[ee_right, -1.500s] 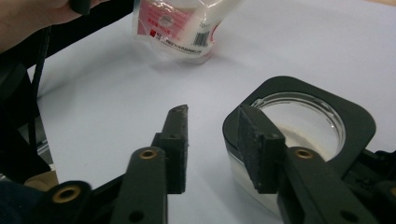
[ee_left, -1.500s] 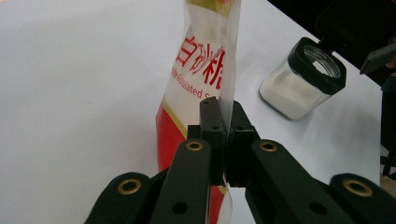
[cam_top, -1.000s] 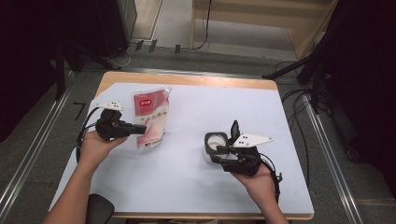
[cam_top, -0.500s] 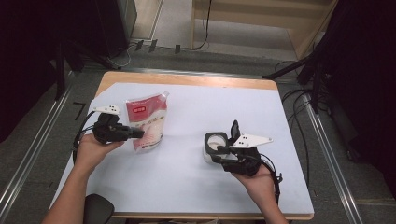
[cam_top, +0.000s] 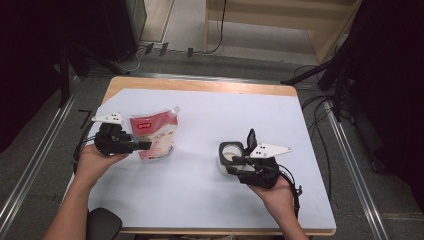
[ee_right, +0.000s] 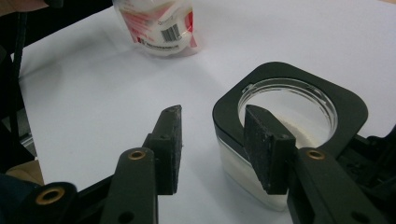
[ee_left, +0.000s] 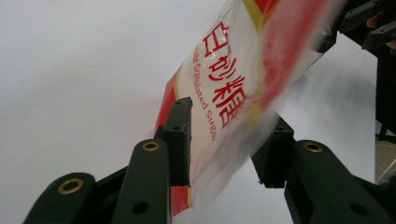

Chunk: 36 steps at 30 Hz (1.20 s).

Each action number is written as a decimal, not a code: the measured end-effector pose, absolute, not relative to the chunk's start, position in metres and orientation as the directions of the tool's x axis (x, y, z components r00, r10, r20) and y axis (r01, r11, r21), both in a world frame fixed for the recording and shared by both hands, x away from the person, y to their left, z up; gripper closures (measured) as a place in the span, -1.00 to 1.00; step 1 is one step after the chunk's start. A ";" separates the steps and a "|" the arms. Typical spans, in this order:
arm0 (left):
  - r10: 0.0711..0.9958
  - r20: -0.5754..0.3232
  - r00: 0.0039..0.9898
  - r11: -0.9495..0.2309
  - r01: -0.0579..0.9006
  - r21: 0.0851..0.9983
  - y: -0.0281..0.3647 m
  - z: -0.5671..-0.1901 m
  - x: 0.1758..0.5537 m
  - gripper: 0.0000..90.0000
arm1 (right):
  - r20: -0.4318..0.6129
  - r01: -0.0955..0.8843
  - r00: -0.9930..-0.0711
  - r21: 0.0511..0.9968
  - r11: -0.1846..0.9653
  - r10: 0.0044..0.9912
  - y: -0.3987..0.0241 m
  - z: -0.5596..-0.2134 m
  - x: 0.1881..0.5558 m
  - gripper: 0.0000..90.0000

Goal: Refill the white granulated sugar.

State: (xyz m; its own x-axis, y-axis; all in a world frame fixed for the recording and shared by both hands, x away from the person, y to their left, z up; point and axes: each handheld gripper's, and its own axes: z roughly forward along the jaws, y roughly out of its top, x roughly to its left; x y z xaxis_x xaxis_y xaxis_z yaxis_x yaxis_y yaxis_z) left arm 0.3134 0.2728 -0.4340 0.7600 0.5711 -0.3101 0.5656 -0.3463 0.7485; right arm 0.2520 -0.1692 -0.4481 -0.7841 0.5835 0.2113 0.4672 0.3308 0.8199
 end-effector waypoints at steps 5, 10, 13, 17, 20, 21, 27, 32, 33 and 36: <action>0.588 -0.287 0.756 -0.358 0.562 0.746 0.275 -0.431 0.312 0.37 | 0.211 0.464 -0.791 0.819 0.338 0.574 -0.166 -0.448 0.251 0.29; 0.594 -0.293 0.749 -0.346 0.567 0.748 0.276 -0.427 0.311 0.29 | 0.210 0.465 -0.796 0.814 0.350 0.568 -0.164 -0.446 0.251 0.30; 0.615 -0.287 0.734 -0.335 0.573 0.748 0.280 -0.423 0.309 0.24 | 0.212 0.464 -0.796 0.816 0.345 0.568 -0.165 -0.443 0.249 0.30; 0.620 -0.292 0.728 -0.320 0.574 0.753 0.288 -0.419 0.307 0.19 | 0.221 0.464 -0.794 0.822 0.331 0.566 -0.168 -0.438 0.248 0.32; 0.630 -0.291 0.720 -0.308 0.576 0.757 0.295 -0.417 0.304 0.16 | 0.218 0.463 -0.793 0.822 0.331 0.569 -0.170 -0.435 0.246 0.32; 0.630 -0.290 0.721 -0.310 0.575 0.757 0.297 -0.416 0.304 0.15 | 0.215 0.461 -0.793 0.824 0.330 0.570 -0.172 -0.435 0.246 0.33; 0.652 -0.290 0.700 -0.309 0.595 0.742 0.308 -0.413 0.298 0.13 | 0.230 0.474 -0.782 0.824 0.311 0.580 -0.182 -0.431 0.243 0.39; 0.662 -0.288 0.692 -0.308 0.602 0.737 0.320 -0.412 0.293 0.12 | 0.228 0.480 -0.771 0.822 0.307 0.595 -0.193 -0.430 0.242 0.42; 0.665 -0.287 0.689 -0.306 0.602 0.737 0.323 -0.412 0.292 0.11 | 0.224 0.480 -0.772 0.819 0.314 0.595 -0.195 -0.429 0.241 0.43; 0.680 -0.274 0.681 -0.297 0.596 0.746 0.331 -0.411 0.290 0.09 | 0.215 0.477 -0.772 0.818 0.322 0.598 -0.202 -0.428 0.238 0.55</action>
State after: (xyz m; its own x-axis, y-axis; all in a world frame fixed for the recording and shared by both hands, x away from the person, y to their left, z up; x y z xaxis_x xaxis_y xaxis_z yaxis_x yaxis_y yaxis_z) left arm 0.2899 0.3306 -0.4112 0.6806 0.6796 -0.2737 0.5962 -0.2968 0.7460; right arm 0.2384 -0.2017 -0.4279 -0.7722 0.5980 0.2146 0.4767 0.3220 0.8180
